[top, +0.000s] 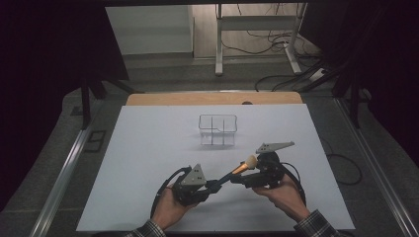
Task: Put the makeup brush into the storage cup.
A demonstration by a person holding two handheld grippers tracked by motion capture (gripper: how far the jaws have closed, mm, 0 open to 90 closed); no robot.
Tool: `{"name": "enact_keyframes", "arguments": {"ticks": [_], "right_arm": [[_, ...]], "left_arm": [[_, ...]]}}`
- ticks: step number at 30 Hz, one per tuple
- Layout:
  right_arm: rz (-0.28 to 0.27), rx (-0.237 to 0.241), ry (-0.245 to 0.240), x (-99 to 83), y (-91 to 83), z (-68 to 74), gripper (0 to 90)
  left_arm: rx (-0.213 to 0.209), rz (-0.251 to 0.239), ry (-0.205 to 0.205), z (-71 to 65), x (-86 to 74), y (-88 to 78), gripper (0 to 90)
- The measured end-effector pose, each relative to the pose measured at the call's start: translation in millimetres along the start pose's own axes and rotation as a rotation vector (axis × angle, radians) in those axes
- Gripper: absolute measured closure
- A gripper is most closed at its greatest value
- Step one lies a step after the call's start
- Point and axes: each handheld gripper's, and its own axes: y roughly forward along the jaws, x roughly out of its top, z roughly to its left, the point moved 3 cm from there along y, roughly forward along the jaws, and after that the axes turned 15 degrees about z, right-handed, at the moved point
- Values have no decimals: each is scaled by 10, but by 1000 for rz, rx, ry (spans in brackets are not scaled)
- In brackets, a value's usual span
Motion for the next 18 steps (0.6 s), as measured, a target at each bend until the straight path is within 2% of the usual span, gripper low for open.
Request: {"name": "enact_keyframes", "arguments": {"ticks": [3, 5, 9, 10, 12, 13, 14, 15, 16, 18], "right_arm": [[-16, 25, 23, 0, -19, -21, 379], [-31, 71, 52, -5, -24, -49, 455], [-74, 250, 133, -21, -63, -102, 686], [-94, 344, 172, -20, -77, -122, 723], [-89, 335, 179, -22, -74, -122, 729], [-81, 299, 169, -22, -69, -114, 730], [-70, 245, 151, -19, -69, -105, 730], [-66, 213, 138, -15, -73, -101, 731], [-72, 210, 138, -12, -82, -103, 730], [-73, 190, 132, -9, -93, -105, 730]], "left_arm": [[6, -1, 10, -5, -2, 5, 786], [11, 0, 12, -11, 0, 15, 786], [35, 30, 44, -20, -13, 54, 785], [42, 31, 42, -27, -7, 67, 783], [49, 60, 45, -19, -2, 96, 764], [62, 58, 50, -18, -4, 97, 684], [68, 62, 45, -17, 1, 97, 565], [79, 58, 26, -19, 9, 95, 493], [86, 56, 20, -7, 7, 81, 430], [70, 55, -6, 16, 9, 62, 350]]}}
